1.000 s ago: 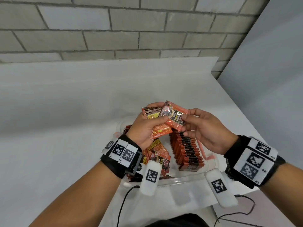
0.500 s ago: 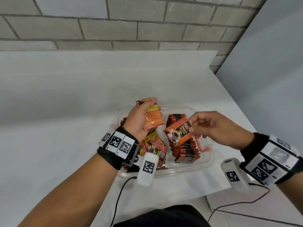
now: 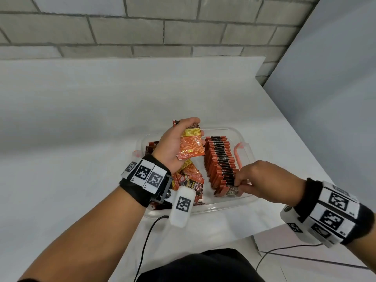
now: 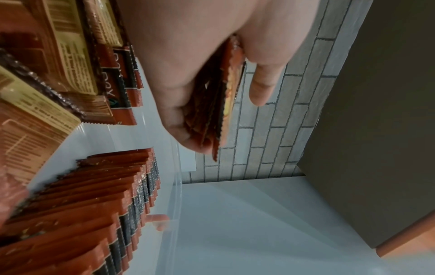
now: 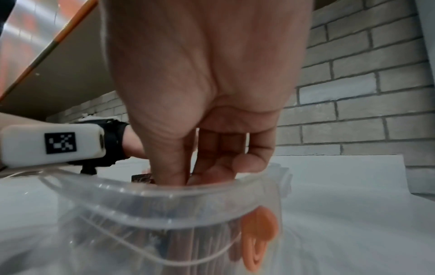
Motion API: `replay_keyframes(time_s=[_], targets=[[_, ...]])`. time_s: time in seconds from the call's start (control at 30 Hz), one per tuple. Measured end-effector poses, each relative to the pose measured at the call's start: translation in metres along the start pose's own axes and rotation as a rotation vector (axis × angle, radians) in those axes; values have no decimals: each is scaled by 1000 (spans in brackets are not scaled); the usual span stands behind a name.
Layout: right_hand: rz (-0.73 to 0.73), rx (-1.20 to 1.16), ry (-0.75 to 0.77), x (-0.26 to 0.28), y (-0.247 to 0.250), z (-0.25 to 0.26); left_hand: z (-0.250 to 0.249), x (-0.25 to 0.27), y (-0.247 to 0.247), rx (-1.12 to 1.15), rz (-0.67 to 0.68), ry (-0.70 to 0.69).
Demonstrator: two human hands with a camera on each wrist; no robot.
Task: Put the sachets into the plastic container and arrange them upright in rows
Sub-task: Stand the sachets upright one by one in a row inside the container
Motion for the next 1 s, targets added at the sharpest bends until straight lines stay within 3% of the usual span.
replay_keyframes(time_s=[0.33,1.0], targets=[[-1,163,-70,-5,-4,4,1,4,-3,-12,36,4],[96,290,-40,-10,-10,7,0,8,-2,-30,27,4]])
Point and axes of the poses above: each hand's wrist, its own x-axis away from the middle knuckle, its own y-axis out of the back of the hand, z = x × y, the point moved 4 cm from there along -x, towards the middle knuckle, and after that the axes turned 1 degree about y, right-handed, at the moved point
